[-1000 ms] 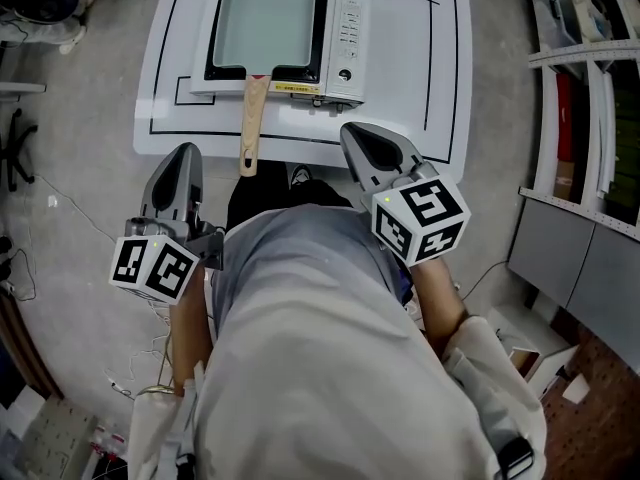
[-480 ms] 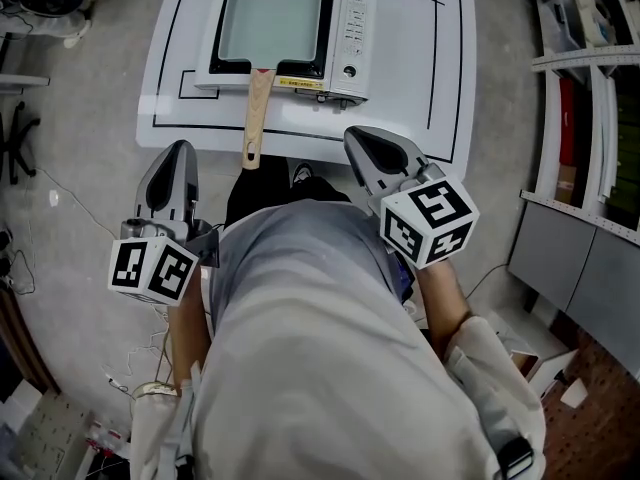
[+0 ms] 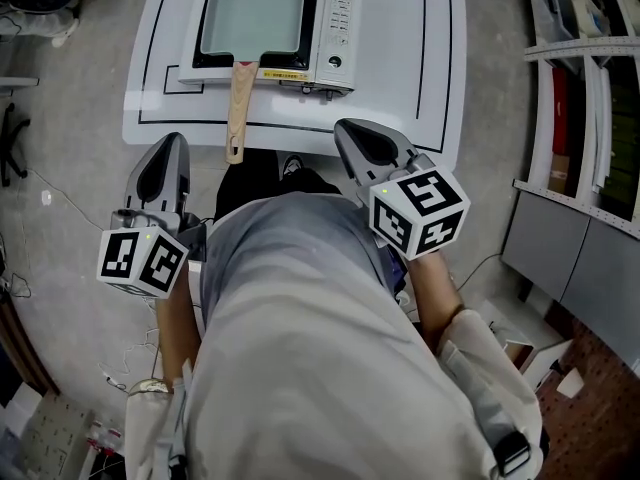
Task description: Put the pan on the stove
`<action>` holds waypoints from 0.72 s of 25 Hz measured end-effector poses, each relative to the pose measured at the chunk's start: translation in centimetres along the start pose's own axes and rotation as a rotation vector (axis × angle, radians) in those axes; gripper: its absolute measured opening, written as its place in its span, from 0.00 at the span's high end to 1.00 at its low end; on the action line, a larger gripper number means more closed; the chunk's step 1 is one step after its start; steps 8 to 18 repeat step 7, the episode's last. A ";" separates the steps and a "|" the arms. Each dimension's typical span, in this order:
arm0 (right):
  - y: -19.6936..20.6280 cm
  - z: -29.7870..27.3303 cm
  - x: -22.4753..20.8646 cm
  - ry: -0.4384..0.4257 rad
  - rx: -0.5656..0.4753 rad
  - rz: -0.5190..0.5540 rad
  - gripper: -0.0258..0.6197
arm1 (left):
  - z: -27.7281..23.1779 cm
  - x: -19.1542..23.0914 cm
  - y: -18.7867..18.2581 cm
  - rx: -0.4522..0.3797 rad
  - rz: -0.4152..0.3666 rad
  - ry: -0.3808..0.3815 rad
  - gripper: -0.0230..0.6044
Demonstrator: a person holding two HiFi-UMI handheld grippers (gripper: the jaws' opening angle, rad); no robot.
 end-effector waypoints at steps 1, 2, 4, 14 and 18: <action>0.1 0.0 -0.1 0.003 0.004 -0.002 0.95 | -0.1 0.1 0.0 0.001 -0.001 0.004 0.95; 0.2 0.1 -0.1 0.005 0.009 0.000 0.95 | -0.2 0.1 0.1 0.007 -0.002 0.004 0.95; 0.3 0.1 -0.1 0.000 0.013 0.007 0.95 | -0.3 0.0 0.3 0.023 -0.002 -0.004 0.95; 0.4 0.0 0.0 -0.022 0.015 0.021 0.94 | -0.3 -0.1 0.6 0.029 -0.003 -0.013 0.95; 0.4 0.0 0.0 -0.022 0.015 0.021 0.94 | -0.3 -0.1 0.6 0.029 -0.003 -0.013 0.95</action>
Point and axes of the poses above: the fingertips, and each gripper's own axes: z backward along the fingers, x to its left, y out of its underside, the point moved 8 cm from there along z, backward along the fingers
